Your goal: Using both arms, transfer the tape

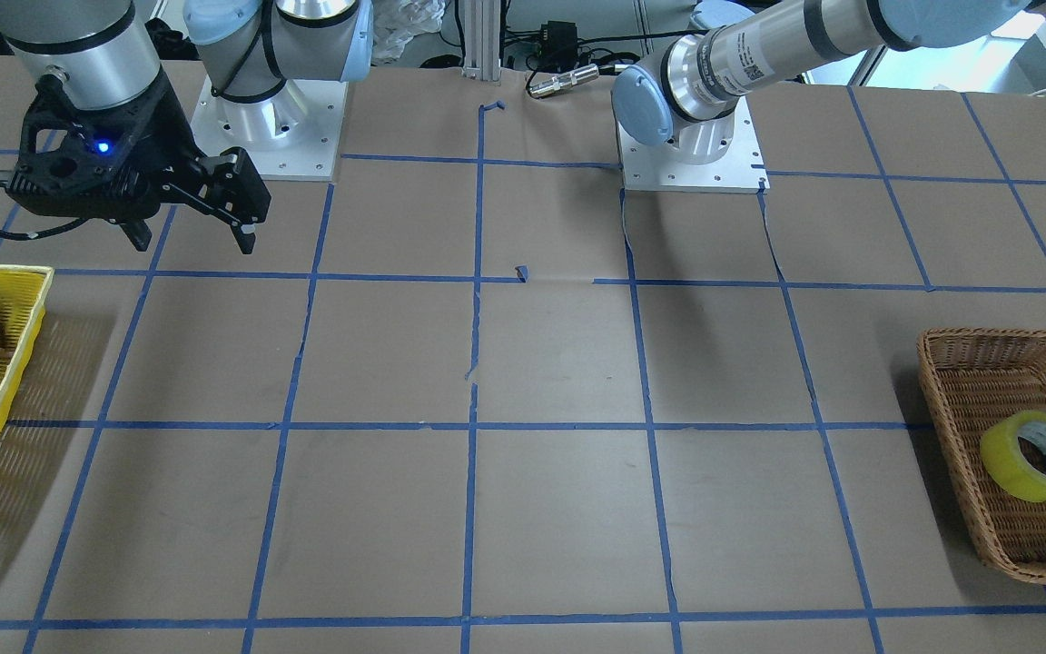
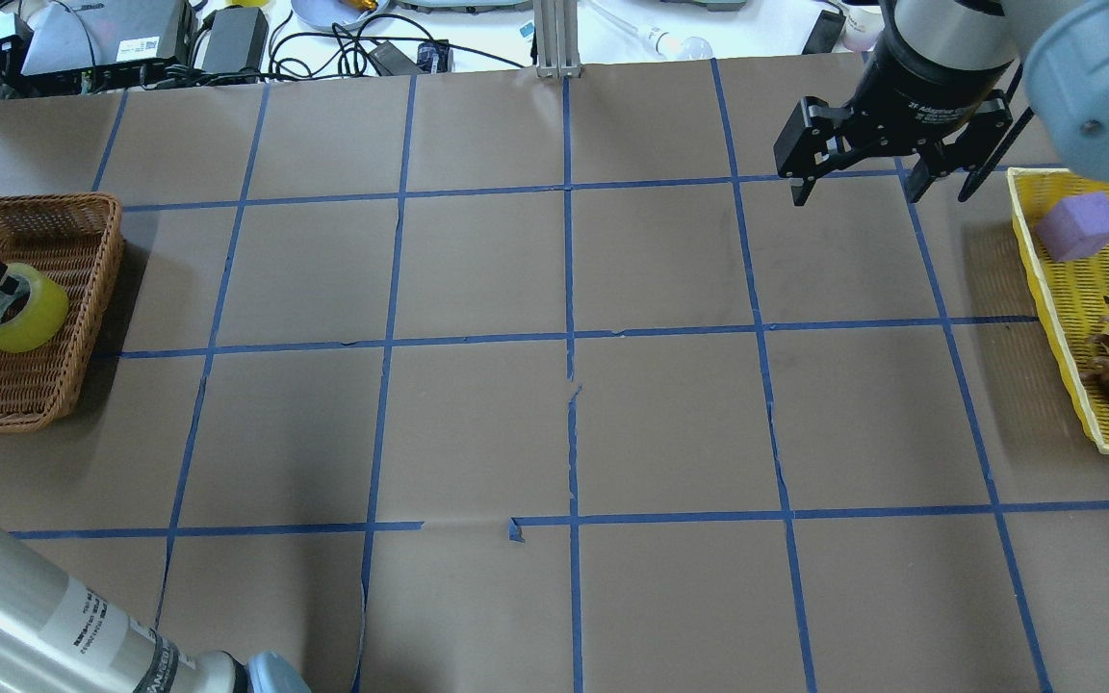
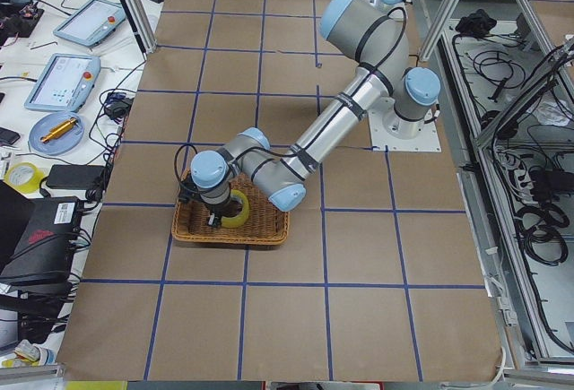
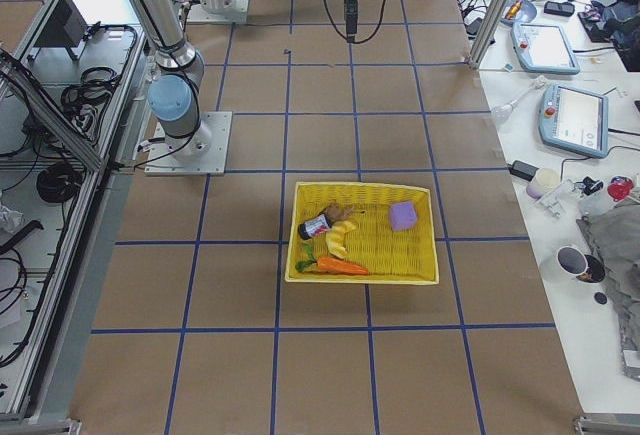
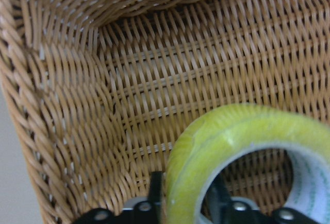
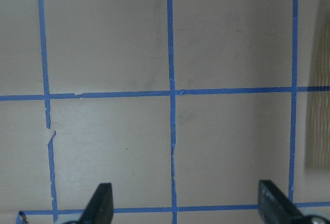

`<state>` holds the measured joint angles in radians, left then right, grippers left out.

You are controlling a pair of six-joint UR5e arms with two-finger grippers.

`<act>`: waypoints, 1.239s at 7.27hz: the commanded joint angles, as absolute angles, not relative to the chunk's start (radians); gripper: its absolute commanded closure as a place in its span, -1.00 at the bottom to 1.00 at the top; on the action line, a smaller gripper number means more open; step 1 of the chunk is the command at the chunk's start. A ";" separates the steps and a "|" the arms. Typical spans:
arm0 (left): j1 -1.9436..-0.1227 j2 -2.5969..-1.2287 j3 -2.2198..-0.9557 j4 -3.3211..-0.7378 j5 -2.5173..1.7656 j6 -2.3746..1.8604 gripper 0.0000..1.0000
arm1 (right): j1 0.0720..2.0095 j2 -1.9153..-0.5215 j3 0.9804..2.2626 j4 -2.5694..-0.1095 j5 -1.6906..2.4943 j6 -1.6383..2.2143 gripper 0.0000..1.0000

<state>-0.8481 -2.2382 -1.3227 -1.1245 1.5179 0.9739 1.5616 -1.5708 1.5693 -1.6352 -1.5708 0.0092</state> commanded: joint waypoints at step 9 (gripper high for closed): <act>-1.491 -1.631 -1.581 -1.393 1.522 -0.025 -1.00 | 1.562 -1.569 1.571 -1.635 -1.572 0.009 -1.00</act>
